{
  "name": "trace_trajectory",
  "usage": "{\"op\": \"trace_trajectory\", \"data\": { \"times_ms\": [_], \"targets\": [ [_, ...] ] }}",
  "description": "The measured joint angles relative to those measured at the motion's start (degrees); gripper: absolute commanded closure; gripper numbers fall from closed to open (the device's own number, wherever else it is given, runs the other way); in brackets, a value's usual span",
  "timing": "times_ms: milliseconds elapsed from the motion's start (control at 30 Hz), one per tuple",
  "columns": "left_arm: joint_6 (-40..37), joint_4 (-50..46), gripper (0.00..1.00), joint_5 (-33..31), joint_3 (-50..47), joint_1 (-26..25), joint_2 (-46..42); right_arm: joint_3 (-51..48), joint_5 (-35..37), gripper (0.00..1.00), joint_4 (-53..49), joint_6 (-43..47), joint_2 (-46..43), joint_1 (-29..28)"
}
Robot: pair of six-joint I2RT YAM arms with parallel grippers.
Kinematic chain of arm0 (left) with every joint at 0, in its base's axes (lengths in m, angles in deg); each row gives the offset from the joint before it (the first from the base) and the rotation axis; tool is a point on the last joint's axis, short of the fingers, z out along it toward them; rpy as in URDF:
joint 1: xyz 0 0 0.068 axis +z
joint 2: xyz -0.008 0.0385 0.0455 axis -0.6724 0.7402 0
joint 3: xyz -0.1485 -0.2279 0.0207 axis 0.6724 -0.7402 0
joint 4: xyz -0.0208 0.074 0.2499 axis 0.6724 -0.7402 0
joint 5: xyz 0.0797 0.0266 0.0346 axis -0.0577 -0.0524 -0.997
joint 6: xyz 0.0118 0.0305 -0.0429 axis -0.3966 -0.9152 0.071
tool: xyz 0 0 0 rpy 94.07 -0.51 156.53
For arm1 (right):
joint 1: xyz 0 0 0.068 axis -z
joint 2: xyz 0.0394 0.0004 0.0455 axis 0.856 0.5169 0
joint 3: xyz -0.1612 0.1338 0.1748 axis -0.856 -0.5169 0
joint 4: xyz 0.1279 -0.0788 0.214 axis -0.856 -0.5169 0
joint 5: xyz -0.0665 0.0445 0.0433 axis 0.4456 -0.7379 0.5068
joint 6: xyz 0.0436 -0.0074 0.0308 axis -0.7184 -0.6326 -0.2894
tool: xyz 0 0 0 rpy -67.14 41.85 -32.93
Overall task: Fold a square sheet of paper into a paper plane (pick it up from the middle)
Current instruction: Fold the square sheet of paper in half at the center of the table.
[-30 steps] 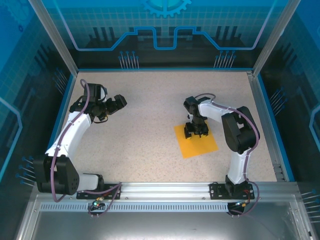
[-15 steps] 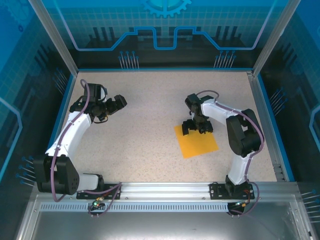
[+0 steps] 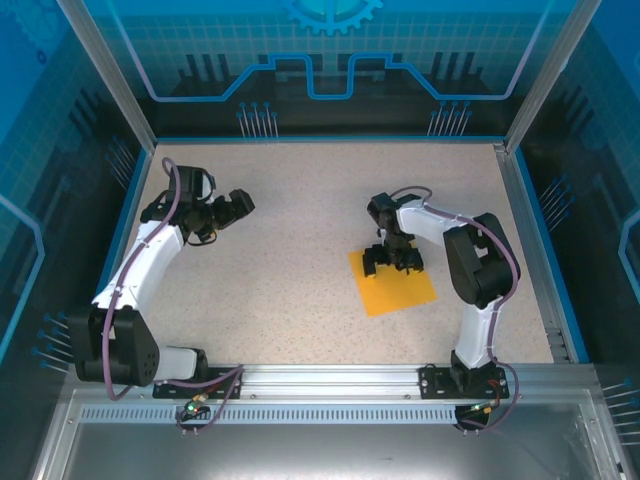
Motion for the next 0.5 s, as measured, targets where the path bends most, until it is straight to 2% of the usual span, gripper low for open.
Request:
{"op": "trace_trajectory", "data": {
  "times_ms": [167,500],
  "targets": [
    [0.0,-0.1,0.01,0.0,0.5,0.0,0.2,0.4,-0.8,0.16,-0.2,-0.6,0.4,-0.2],
    [0.0,-0.1,0.02,0.0,0.6,0.0,0.7,0.2,-1.3,0.26,-0.1,-0.9,0.3,0.1]
  ]
}}
